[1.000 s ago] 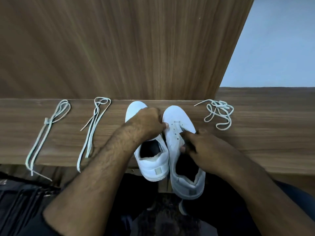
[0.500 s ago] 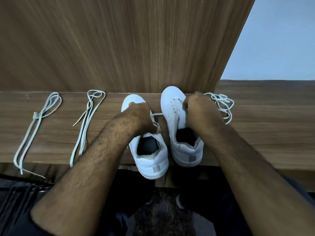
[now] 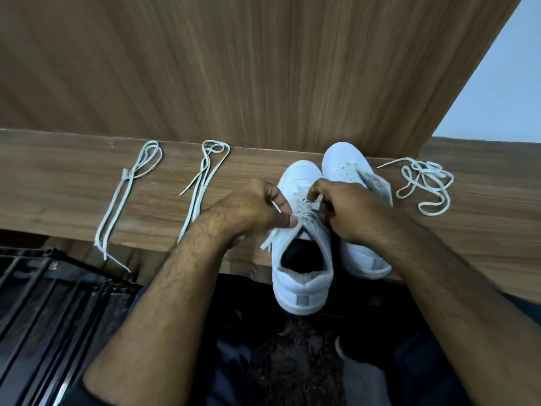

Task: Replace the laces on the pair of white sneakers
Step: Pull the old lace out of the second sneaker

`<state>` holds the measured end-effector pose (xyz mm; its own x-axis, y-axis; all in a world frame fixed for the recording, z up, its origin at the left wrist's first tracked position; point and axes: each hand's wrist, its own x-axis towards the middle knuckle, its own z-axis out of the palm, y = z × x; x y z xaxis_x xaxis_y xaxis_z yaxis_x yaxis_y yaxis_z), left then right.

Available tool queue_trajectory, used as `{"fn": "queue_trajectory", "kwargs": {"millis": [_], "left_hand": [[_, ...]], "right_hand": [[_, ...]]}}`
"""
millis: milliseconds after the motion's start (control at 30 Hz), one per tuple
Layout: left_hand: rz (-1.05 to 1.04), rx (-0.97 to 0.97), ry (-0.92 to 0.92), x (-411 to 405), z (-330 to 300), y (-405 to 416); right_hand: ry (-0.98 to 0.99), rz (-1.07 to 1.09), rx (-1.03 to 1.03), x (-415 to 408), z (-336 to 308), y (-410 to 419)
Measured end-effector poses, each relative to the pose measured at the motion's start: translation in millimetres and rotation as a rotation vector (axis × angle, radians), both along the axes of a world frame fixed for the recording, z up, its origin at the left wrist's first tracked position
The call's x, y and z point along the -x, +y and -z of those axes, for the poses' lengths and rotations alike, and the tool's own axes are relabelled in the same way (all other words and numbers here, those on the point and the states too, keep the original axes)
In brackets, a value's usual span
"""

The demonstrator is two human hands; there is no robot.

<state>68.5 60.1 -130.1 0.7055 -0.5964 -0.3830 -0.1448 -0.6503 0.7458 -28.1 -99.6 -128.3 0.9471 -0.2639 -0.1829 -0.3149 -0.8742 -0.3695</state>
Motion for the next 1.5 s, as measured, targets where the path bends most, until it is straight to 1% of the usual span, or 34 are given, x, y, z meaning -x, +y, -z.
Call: {"fn": "queue_trajectory", "kwargs": {"millis": [133,200,300,367,433,500,600,667,800,867,933,967,1000,1067,1100,1267,1300,1333,1367,1400,1433,1467,1500], "left_hand": [[-0.025,0.073,0.029,4,-4,-7],[-0.05,0.091,0.042,3,-6,-11],[-0.009,0.071,0.055,2,-6,-10],[0.044,0.029,0.016,1,-4,-6],[0.08,0.009,0.046,1,-6,-3],[0.1,0.004,0.092,-1,-8,-2],[0.111,-0.019,0.076,-6,-10,-3],[0.133,-0.028,0.048,-7,-11,-3],[0.149,-0.025,0.03,-5,-12,-3],[0.137,-0.019,0.013,-5,-11,-3],[0.137,-0.008,-0.003,-4,-10,-2],[0.146,-0.006,-0.006,-4,-10,-2],[0.156,-0.007,-0.008,-3,-9,-1],[0.171,-0.011,-0.017,-3,-8,0],[0.178,-0.008,-0.019,-3,-9,0],[0.228,-0.007,-0.006,-4,-10,3],[0.236,-0.007,-0.011,-4,-10,4],[0.241,-0.004,-0.014,-4,-10,4],[0.241,0.001,-0.015,-4,-10,4],[0.238,0.007,-0.015,-3,-10,3],[0.233,0.012,-0.015,-3,-10,3],[0.229,0.014,-0.014,-3,-10,2],[0.226,0.014,-0.011,-3,-11,1]], "right_hand": [[-0.019,0.079,0.051,-14,13,-4],[-0.017,0.028,0.069,-20,17,-8],[0.039,-0.112,-0.011,-27,14,-21],[0.053,-0.16,-0.097,-25,7,-30],[0.045,-0.199,-0.188,-21,3,-32],[0.0,-0.24,-0.191,-16,6,-26],[-0.163,-0.3,-0.053,-18,13,-20],[-0.208,-0.302,-0.025,-19,12,-20],[-0.175,-0.287,0.05,-16,13,-18],[-0.255,-0.218,0.075,-15,12,-16],[-0.37,-0.08,0.042,-14,9,-16],[-0.436,0.004,-0.028,-14,8,-16],[-0.502,0.089,-0.16,-15,6,-16],[-0.624,0.238,-0.532,-17,4,-14],[-0.66,0.301,-0.67,-19,3,-14],[-0.774,0.58,-1.043,-21,-6,-24],[-0.787,0.614,-1.108,-21,-6,-26],[-0.785,0.619,-1.131,-20,-7,-28],[-0.769,0.589,-1.093,-19,-9,-28],[-0.73,0.504,-0.95,-16,-10,-28],[-0.656,0.357,-0.709,-14,-10,-28],[-0.539,0.178,-0.435,-11,-6,-27],[-0.396,0.032,-0.209,-8,-3,-23]]}}
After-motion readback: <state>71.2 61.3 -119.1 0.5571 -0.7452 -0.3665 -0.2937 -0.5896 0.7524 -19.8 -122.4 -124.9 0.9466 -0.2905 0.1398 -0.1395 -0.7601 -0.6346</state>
